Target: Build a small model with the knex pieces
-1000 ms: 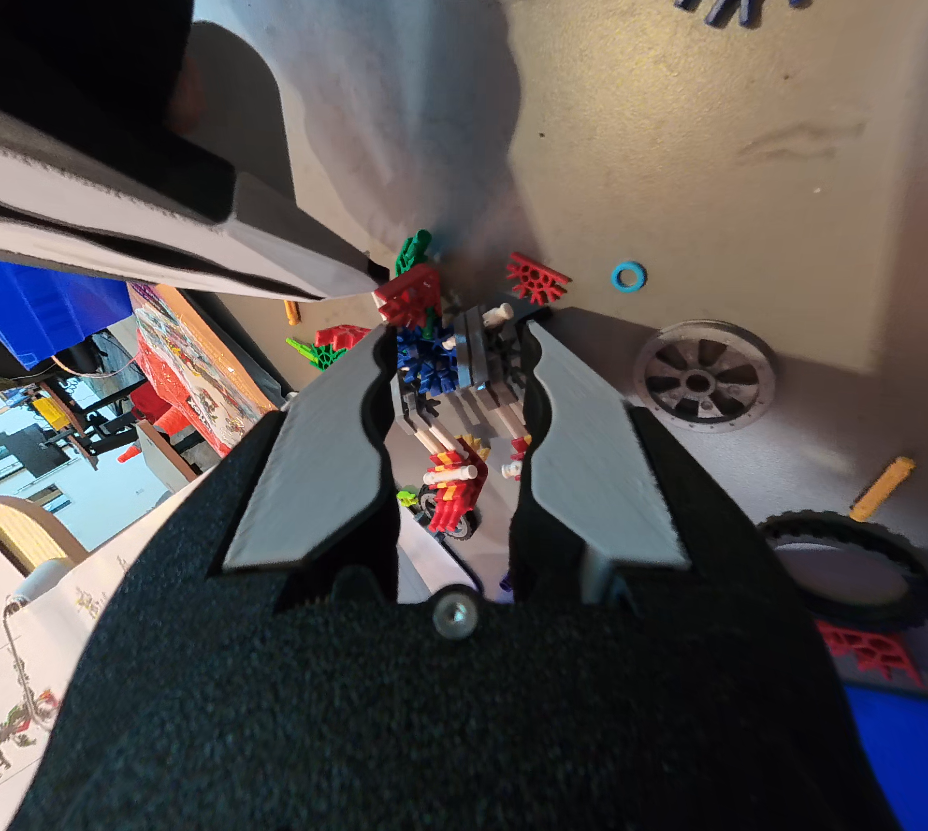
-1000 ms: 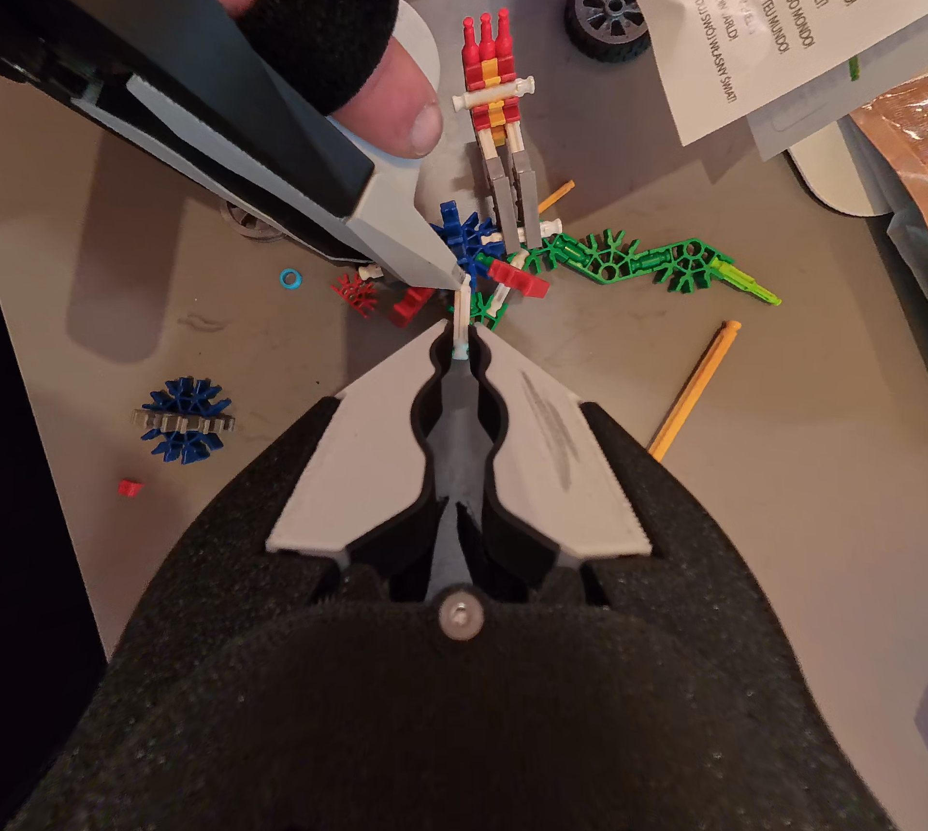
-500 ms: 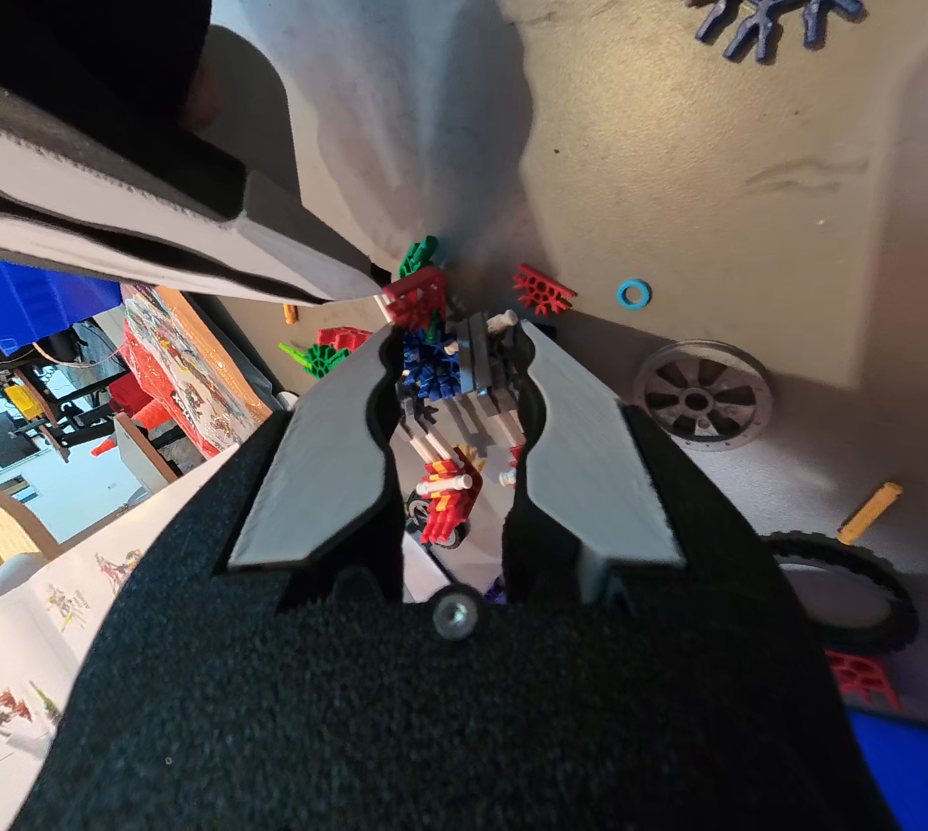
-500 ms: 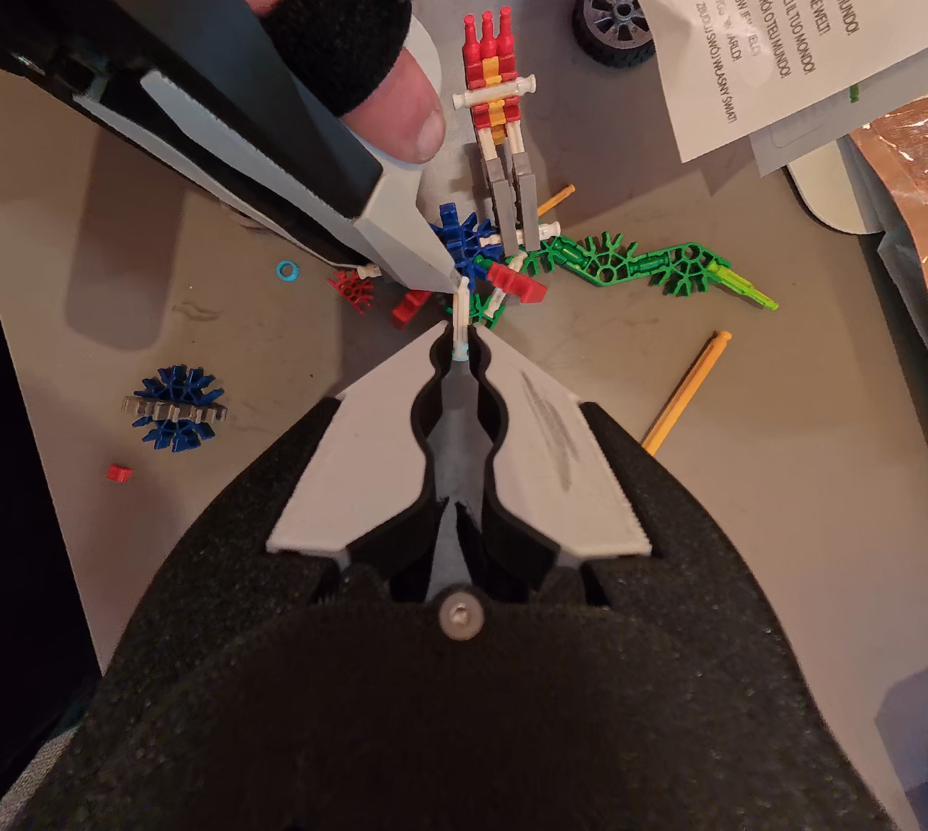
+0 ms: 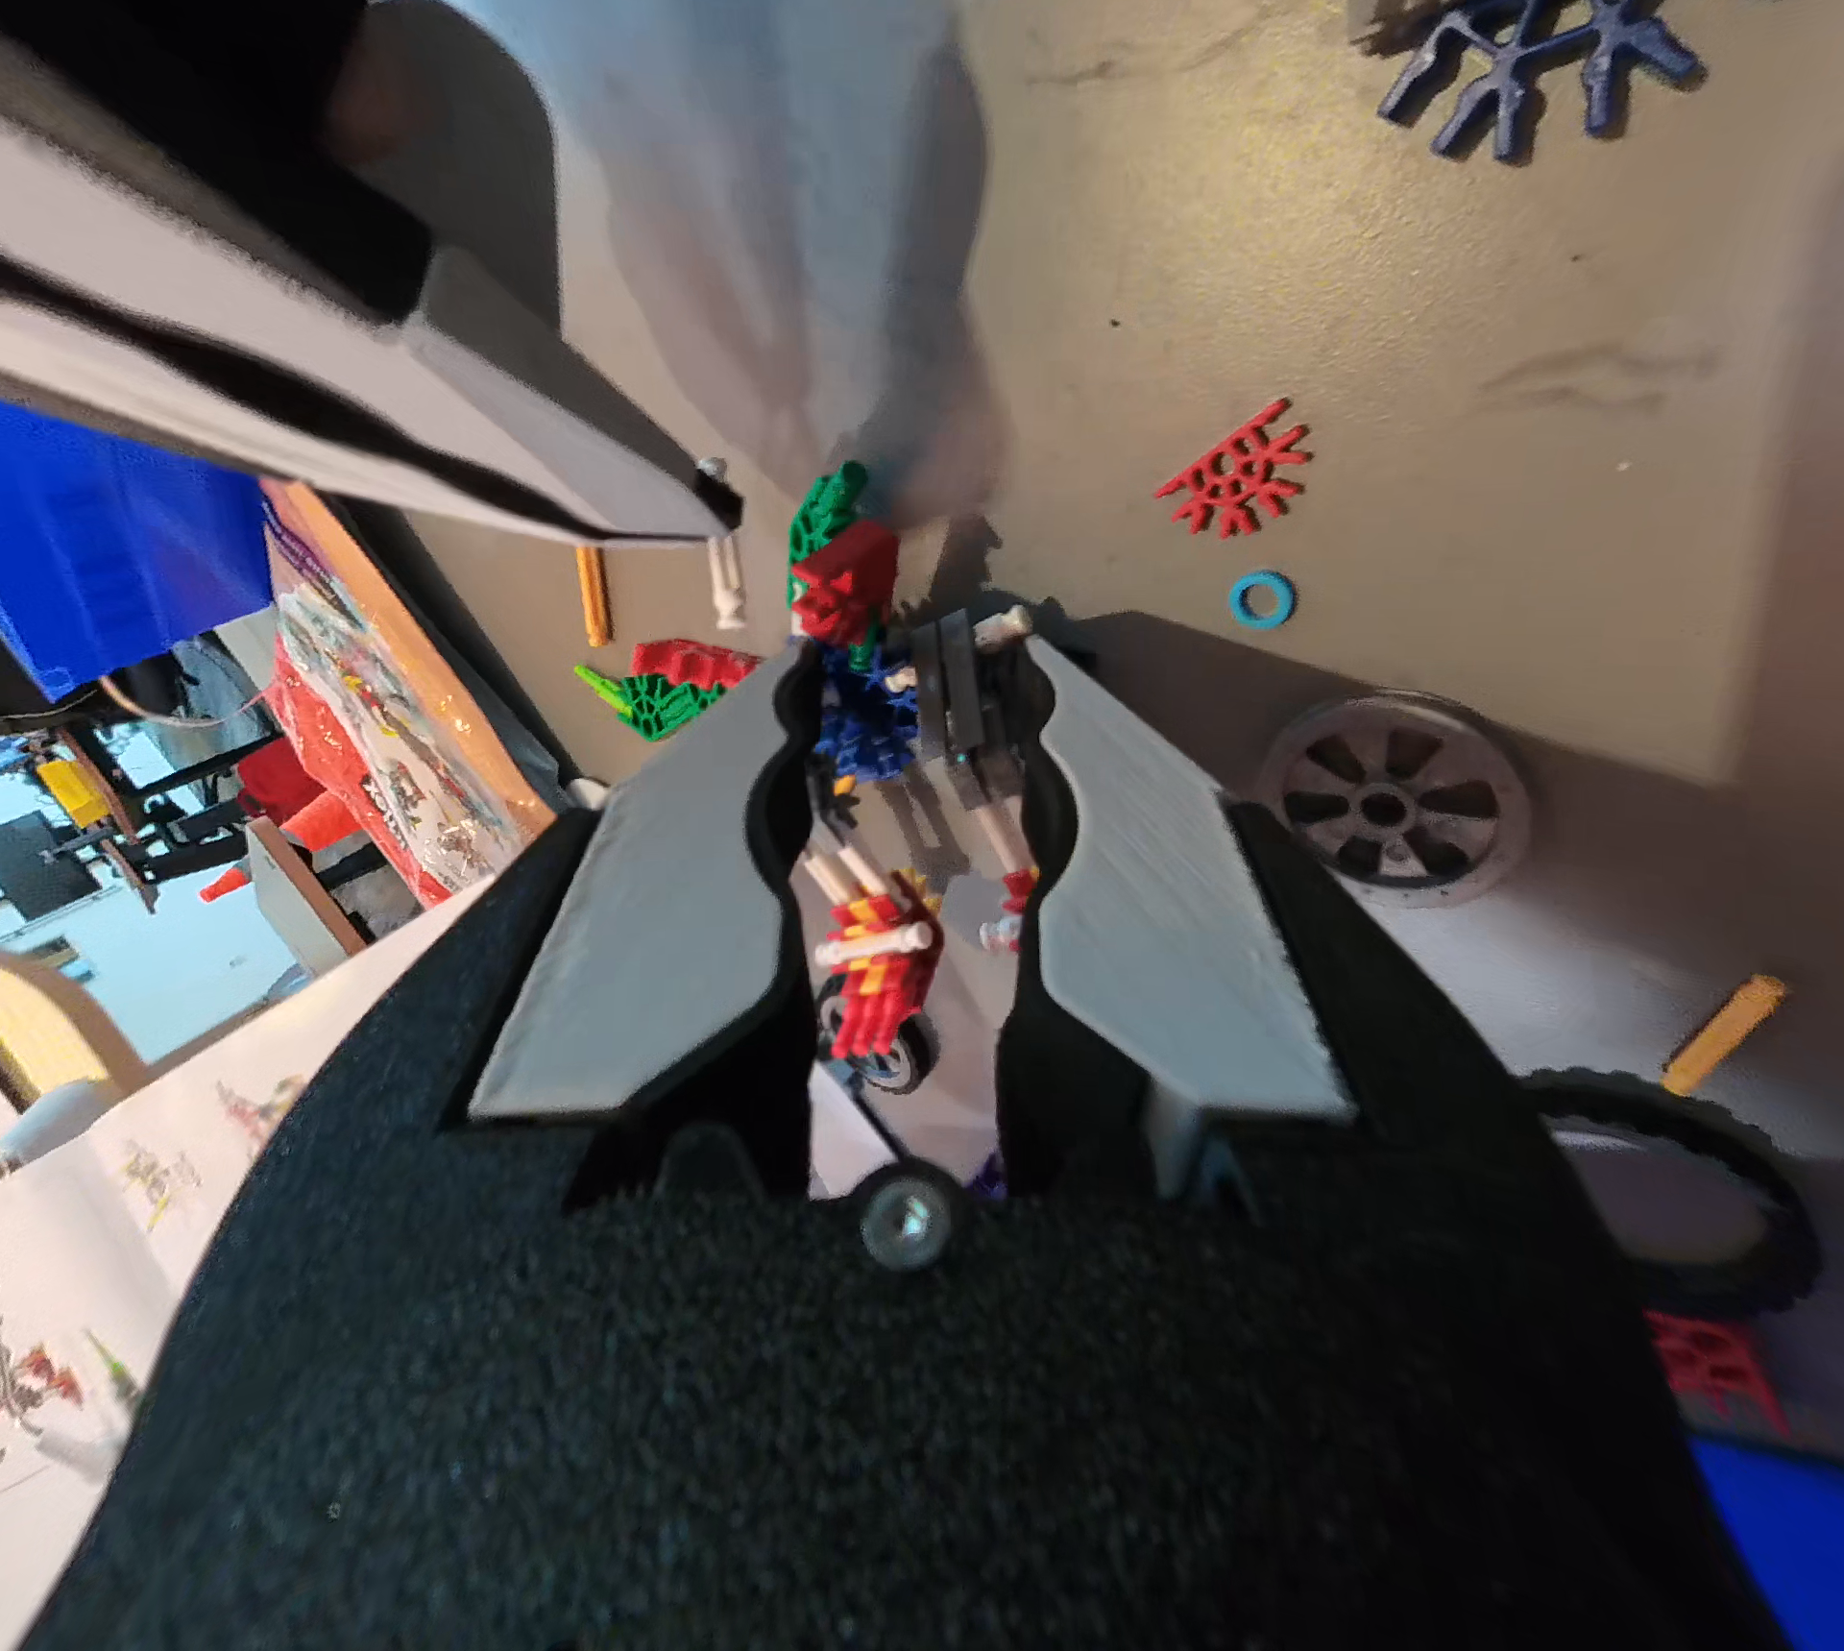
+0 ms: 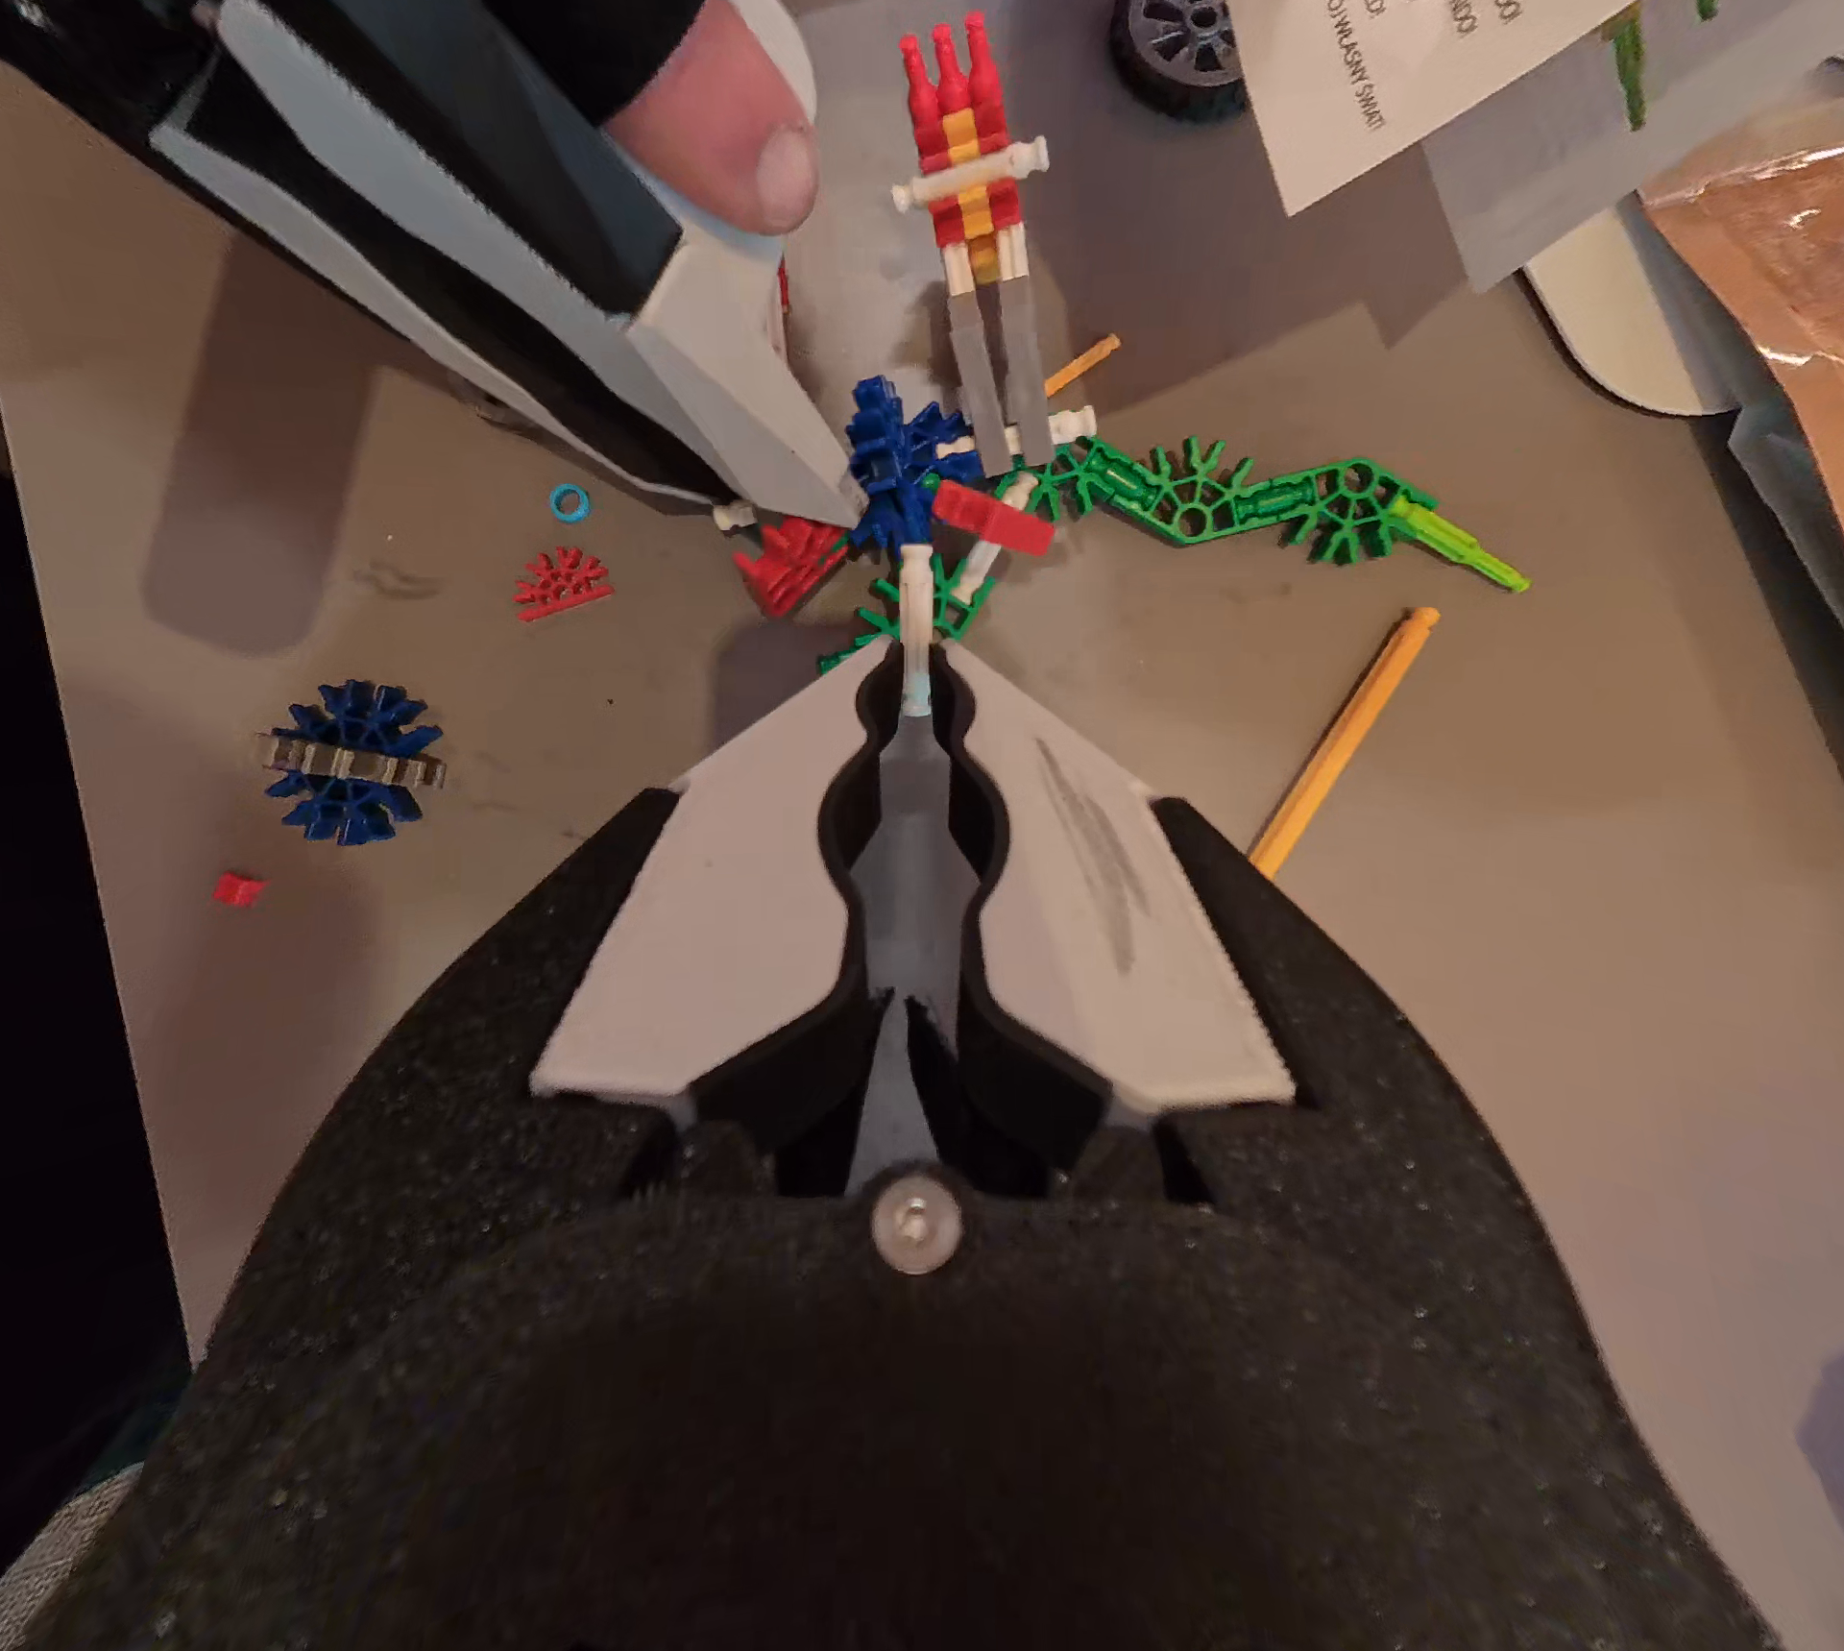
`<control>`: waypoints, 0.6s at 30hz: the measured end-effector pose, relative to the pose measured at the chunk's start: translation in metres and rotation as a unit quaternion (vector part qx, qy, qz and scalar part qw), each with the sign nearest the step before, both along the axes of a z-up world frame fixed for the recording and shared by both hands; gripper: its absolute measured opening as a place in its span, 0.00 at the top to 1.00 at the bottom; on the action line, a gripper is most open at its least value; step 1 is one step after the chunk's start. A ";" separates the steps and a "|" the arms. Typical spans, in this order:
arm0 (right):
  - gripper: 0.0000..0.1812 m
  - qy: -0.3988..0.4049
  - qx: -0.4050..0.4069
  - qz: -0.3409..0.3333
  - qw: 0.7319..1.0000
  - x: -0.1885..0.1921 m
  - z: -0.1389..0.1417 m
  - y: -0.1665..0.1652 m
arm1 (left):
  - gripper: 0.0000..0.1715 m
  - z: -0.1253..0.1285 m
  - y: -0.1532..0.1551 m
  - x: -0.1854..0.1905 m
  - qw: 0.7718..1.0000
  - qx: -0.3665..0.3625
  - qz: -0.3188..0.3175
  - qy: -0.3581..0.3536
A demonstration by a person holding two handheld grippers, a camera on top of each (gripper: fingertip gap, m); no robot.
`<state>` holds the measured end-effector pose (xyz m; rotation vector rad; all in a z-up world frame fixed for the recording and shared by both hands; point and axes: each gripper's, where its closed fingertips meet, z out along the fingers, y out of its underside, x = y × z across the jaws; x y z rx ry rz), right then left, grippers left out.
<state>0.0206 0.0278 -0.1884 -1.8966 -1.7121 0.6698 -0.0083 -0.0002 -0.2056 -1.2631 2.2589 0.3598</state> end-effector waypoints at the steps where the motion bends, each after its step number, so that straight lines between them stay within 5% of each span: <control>1: 0.98 0.002 0.001 0.003 1.000 0.000 0.000 -0.001 | 0.79 0.002 0.001 0.000 1.000 -0.003 0.006 -0.006; 18: 0.98 -0.004 0.020 0.020 1.000 -0.015 -0.004 -0.003 | 0.77 0.007 0.000 -0.008 0.999 0.006 0.016 -0.034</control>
